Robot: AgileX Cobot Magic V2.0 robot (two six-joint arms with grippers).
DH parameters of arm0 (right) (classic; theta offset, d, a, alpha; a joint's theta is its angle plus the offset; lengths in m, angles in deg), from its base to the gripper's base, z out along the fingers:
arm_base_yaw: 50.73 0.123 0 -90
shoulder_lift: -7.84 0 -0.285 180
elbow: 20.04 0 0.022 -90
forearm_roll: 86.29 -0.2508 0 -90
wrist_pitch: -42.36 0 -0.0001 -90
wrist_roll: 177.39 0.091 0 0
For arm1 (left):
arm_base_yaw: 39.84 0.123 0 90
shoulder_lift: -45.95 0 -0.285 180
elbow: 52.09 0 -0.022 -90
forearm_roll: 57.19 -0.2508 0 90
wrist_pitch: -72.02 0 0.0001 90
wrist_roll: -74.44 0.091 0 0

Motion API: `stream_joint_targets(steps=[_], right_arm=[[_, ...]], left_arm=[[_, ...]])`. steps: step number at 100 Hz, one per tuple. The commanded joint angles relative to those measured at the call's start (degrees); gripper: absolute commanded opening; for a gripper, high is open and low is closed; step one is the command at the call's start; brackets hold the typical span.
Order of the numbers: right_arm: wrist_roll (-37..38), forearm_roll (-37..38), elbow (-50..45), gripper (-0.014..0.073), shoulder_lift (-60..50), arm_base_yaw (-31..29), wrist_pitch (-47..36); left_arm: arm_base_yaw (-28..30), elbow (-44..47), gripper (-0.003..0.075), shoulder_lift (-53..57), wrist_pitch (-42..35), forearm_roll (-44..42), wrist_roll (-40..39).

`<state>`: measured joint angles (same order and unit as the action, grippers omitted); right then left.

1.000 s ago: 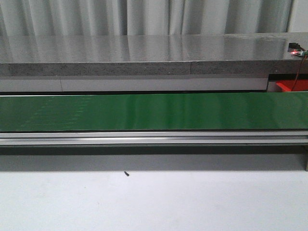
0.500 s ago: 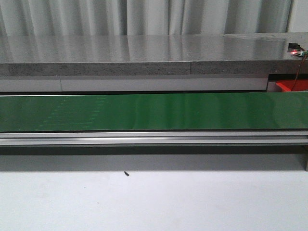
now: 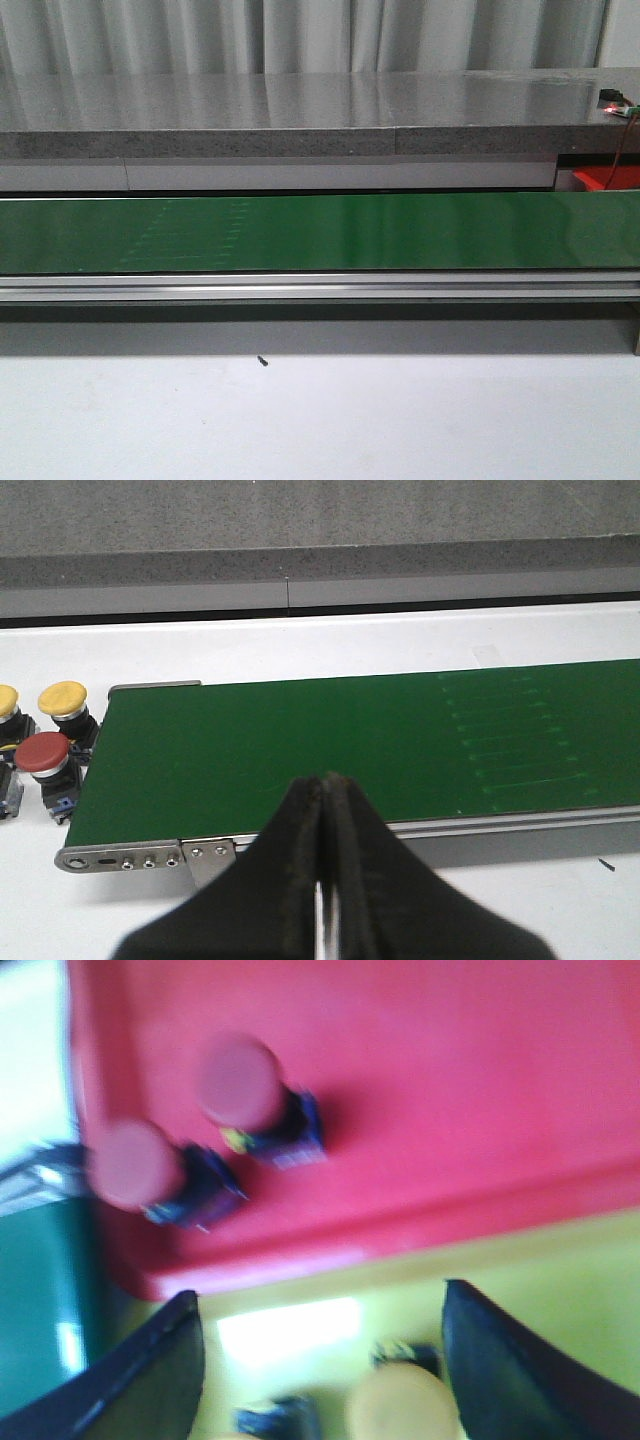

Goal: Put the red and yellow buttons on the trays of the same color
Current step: 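Move the left gripper back over the button cluster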

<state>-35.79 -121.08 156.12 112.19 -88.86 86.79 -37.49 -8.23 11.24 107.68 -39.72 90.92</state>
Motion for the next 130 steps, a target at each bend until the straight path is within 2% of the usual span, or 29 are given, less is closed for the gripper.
stream_joint_targets(steps=[1, 11, 33, 45, 55, 66, 87, 130], right_arm=[[-3.1, -5.2, 2.1, 0.051, -6.4, 3.0, -1.4], [-4.7, -4.8, 1.9, 0.051, -10.9, 8.8, -4.8], [-3.1, 2.0, -3.3, 0.051, -20.5, 24.2, -15.5], [2.0, 7.7, -9.1, 0.051, -25.8, 32.1, -22.4], [7.4, 12.1, -14.6, 0.051, -29.7, 36.1, -25.9], [12.0, 14.6, -19.6, 0.0509, -33.9, 37.0, -26.1], [16.0, 15.4, -27.7, 0.0509, -43.9, 37.0, -26.7], [16.4, 15.4, -39.8, 0.0508, -63.5, 37.0, -21.6]], left_arm=[[-0.4, -1.5, -0.002, -0.1, -3.8, 1.1, -0.2], [-0.4, -1.5, -0.002, -0.1, -3.8, 1.1, -0.2], [-0.4, -1.5, -0.002, -0.1, -3.8, 1.1, -0.2], [-0.4, -1.5, -0.002, -0.1, -3.8, 1.1, -0.2], [-0.4, -1.5, -0.002, -0.1, -3.8, 1.1, -0.2], [-0.4, -1.5, -0.002, -0.1, -3.8, 1.1, -0.2], [-0.4, -1.5, -0.002, -0.1, -3.8, 1.1, -0.2], [-0.4, -1.5, -0.002, -0.1, -3.8, 1.1, -0.2]])
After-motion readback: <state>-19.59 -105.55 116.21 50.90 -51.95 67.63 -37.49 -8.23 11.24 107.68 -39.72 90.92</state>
